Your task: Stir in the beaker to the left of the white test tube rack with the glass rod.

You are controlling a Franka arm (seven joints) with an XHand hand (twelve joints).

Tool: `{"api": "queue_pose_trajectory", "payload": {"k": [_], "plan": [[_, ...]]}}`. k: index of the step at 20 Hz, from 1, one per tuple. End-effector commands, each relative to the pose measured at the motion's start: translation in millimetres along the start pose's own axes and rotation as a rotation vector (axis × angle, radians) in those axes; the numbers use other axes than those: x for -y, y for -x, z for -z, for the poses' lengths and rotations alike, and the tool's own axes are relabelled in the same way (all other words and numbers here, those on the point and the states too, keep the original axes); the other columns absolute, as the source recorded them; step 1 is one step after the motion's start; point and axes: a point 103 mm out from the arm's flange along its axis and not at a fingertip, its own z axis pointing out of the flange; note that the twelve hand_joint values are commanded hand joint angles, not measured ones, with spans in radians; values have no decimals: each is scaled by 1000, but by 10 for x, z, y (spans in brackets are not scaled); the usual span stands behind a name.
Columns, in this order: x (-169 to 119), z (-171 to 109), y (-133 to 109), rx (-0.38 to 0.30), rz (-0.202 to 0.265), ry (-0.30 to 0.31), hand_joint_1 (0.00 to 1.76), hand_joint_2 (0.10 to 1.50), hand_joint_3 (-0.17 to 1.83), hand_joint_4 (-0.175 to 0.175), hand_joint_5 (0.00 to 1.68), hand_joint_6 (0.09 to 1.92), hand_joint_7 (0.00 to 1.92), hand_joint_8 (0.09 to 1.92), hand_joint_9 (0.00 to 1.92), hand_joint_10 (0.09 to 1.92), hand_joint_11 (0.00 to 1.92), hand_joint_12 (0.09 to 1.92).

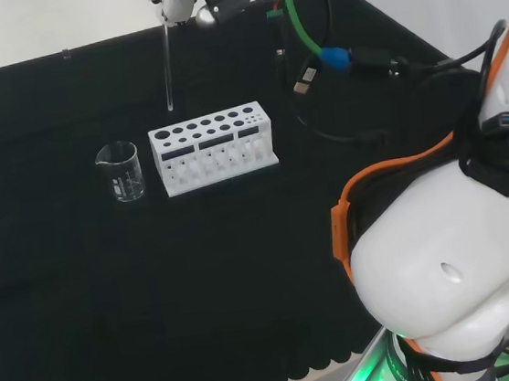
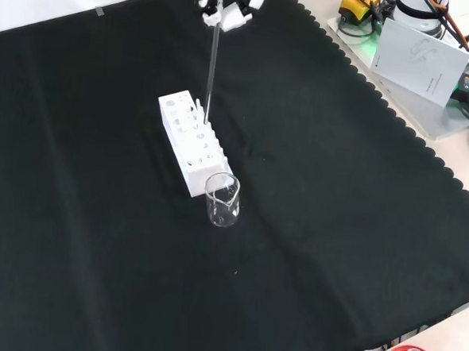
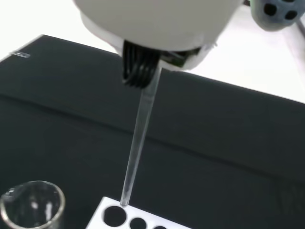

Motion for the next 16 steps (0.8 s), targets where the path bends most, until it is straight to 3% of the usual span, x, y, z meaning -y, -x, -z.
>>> {"api": "queue_pose_trajectory", "payload": {"k": [1,10,16], "plan": [[81,86,-71,-17,39,19,1332,508,920,-175,1175,820,1454,631,1745,227,1682,417],[91,134,-127,-24,49,29,1333,505,922,-175,1178,816,1459,624,1749,222,1683,413],[50,92,-251,-38,106,23,1333,504,923,-175,1180,814,1461,619,1751,218,1685,411]]}}
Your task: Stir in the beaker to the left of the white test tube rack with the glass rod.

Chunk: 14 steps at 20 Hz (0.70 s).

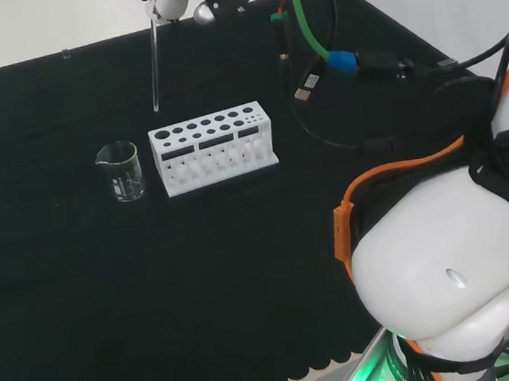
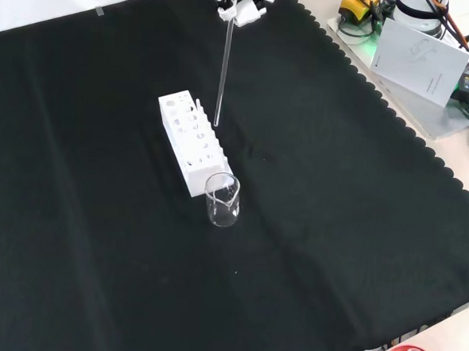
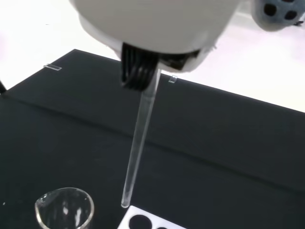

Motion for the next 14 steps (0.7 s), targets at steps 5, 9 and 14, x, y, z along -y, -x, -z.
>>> {"api": "queue_pose_trajectory", "payload": {"k": [5,9,14], "plan": [[-96,-65,-259,-31,68,-4,1333,503,924,-175,1181,812,1463,615,1754,214,1686,409],[-172,-48,-366,-47,39,2,1333,502,924,-175,1182,811,1464,613,1755,212,1686,407],[-328,-57,-547,-42,24,-16,1333,502,923,-175,1183,809,1465,611,1755,209,1685,405]]}}
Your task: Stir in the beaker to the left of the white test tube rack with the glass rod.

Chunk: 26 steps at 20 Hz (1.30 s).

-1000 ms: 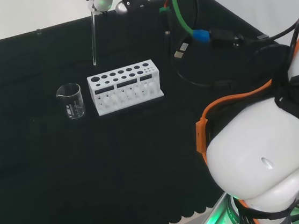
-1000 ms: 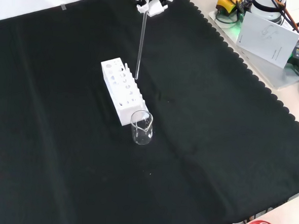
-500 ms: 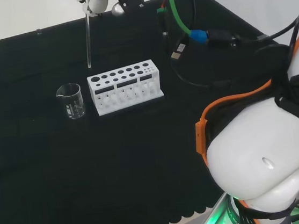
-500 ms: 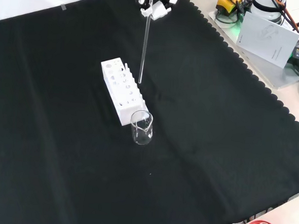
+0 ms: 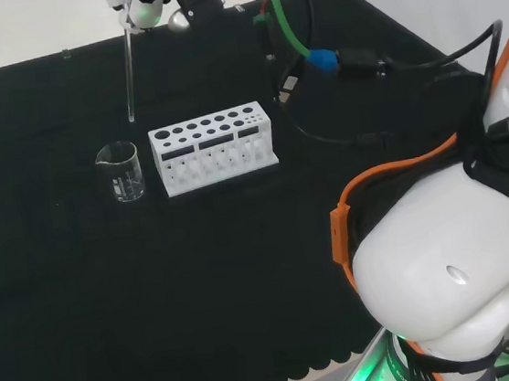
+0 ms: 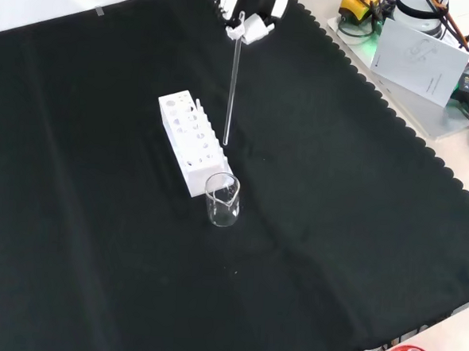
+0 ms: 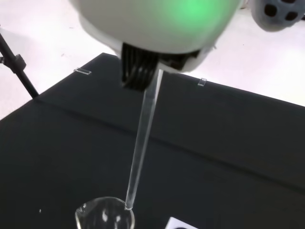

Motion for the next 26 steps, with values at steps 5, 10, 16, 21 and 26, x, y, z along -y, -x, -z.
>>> {"api": "queue_pose_trajectory", "payload": {"k": [5,10,16,21,26], "plan": [[-335,-103,-356,11,-8,-40,1333,502,923,-175,1184,808,1466,608,1756,206,1685,403],[-438,-191,-460,24,18,-48,1334,502,923,-175,1184,806,1468,605,1757,203,1685,401],[-508,-315,-546,49,12,-78,1334,502,922,-175,1185,804,1469,602,1758,199,1686,399],[-500,-351,-495,43,10,-77,1334,502,921,-175,1186,804,1470,599,1759,196,1687,398],[-446,-444,-399,36,0,-80,1334,502,921,-175,1186,802,1471,597,1760,193,1687,397]]}}
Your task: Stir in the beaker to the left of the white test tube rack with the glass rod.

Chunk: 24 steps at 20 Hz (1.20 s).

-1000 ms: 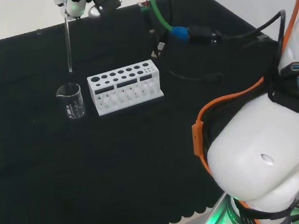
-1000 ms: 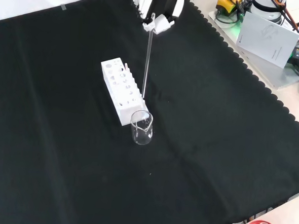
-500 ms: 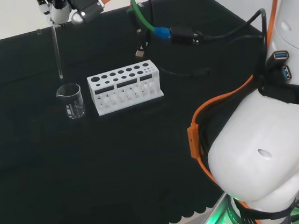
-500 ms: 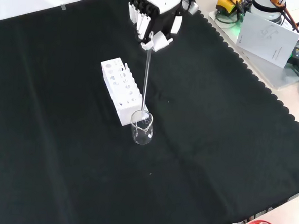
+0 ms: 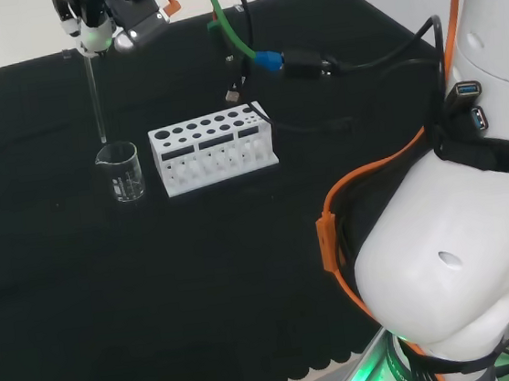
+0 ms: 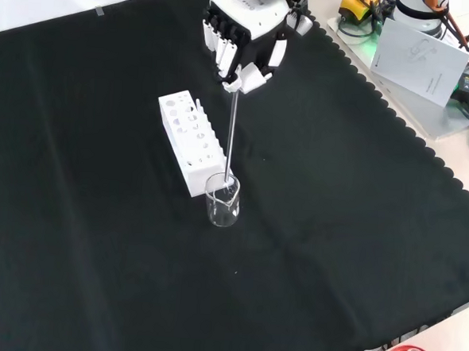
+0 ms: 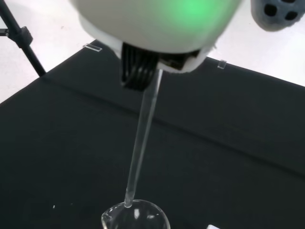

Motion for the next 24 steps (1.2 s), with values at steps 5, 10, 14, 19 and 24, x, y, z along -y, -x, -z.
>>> {"api": "queue_pose_trajectory", "payload": {"k": [5,10,14,19,24], "plan": [[68,-195,108,22,3,-13,1334,502,920,-175,1187,802,1472,595,1762,191,1688,395],[36,-223,137,6,-8,-40,1334,502,920,-175,1187,801,1473,593,1763,188,1688,394],[30,-283,96,14,-3,-48,1334,501,920,-175,1187,801,1473,592,1764,186,1689,393],[-2,-418,12,6,-6,-67,1334,501,920,-175,1188,800,1474,590,1765,183,1690,392],[14,-561,13,4,-8,-92,1334,501,920,-175,1188,799,1475,589,1766,181,1690,391]]}}
